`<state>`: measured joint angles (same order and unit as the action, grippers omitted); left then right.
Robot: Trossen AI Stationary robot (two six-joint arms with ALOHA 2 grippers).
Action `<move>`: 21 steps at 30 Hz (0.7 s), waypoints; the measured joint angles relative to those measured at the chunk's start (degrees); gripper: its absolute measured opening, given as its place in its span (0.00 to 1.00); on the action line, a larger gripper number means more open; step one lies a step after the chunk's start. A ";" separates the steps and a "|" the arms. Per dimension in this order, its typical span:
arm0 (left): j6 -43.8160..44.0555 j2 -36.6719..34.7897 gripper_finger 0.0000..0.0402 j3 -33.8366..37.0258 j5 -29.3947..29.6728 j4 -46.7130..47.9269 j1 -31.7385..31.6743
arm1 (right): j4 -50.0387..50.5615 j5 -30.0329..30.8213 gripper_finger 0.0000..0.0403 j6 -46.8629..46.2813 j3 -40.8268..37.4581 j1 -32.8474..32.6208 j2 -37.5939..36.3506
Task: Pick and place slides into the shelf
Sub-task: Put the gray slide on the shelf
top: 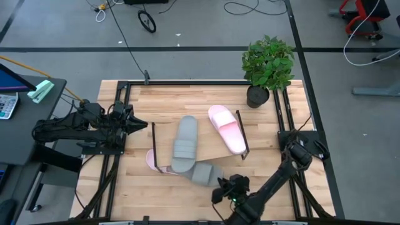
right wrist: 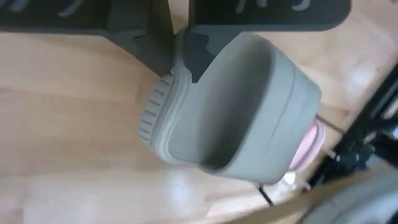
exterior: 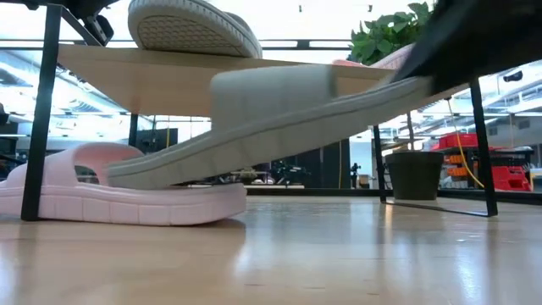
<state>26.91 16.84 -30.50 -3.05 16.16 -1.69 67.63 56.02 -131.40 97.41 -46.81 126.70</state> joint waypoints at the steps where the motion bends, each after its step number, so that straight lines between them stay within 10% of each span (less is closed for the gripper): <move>1: 0.01 0.02 0.10 0.00 0.00 0.01 -0.01 | 0.10 -0.59 0.06 -0.02 0.00 -0.73 -0.37; 12: 0.01 0.00 0.09 0.00 0.02 -0.05 -0.02 | 3.33 0.28 0.05 0.86 -0.02 -9.02 -10.83; 21: 0.00 0.01 0.11 0.00 0.02 -0.11 -0.01 | -8.65 20.79 0.05 15.80 -0.02 -11.49 -26.31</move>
<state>26.91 16.85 -30.50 -3.03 16.05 -1.71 58.98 76.81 -115.60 97.38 -58.30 100.39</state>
